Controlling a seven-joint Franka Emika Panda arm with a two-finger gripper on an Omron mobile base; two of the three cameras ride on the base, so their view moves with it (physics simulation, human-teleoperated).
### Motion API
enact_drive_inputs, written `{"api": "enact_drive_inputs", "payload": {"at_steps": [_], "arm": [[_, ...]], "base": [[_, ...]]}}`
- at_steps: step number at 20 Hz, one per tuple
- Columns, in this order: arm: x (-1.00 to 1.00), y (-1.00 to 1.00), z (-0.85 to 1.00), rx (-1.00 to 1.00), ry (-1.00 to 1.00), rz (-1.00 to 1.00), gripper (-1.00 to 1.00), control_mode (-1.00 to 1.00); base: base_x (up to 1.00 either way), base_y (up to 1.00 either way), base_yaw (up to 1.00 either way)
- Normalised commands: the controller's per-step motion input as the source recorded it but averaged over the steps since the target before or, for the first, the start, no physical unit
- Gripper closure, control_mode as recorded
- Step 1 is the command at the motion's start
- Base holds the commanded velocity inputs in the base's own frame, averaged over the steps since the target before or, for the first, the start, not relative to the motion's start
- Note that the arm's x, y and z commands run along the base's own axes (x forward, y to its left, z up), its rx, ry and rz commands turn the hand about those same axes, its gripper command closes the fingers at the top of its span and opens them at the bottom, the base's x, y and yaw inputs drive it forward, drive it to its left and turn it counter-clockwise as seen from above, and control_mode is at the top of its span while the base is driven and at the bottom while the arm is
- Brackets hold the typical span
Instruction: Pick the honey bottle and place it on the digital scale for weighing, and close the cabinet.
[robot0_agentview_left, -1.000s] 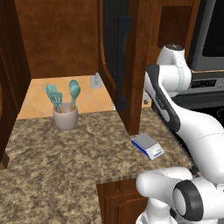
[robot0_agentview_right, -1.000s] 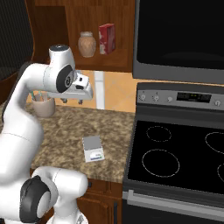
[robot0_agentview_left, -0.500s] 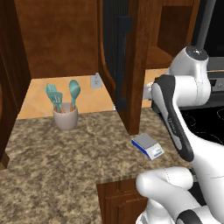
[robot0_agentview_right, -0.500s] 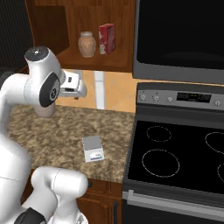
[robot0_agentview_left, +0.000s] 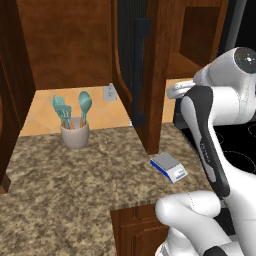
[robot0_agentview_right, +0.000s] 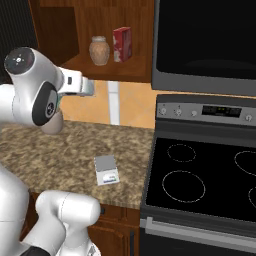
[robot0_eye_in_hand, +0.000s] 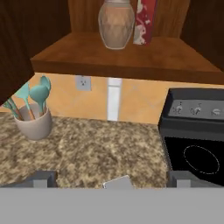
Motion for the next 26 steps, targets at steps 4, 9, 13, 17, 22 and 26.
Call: {"api": "enact_drive_inputs", "payload": {"at_steps": [4, 9, 13, 17, 22, 26], "arm": [[0.0, 0.0, 0.71, 0.01, -0.28, 0.01, -1.0, -1.0], [0.0, 0.0, 0.48, 0.06, -0.29, 0.0, -1.0, -1.0], [0.07, 0.0, 0.23, 0.02, -0.27, 0.0, -1.0, -1.0], [0.2, 0.0, 0.18, 0.0, -0.09, 0.0, -1.0, -1.0], [0.46, 0.0, 0.11, 0.0, 0.0, 0.0, -1.0, -1.0], [0.49, 0.0, 0.04, 0.01, 0.0, 0.0, -1.0, -1.0]], "base": [[0.0, 0.0, 0.0], [0.0, 0.0, 0.0], [0.0, 0.0, 0.0], [0.0, 0.0, 0.0], [0.0, 0.0, 0.0], [0.0, 0.0, 0.0]]}}
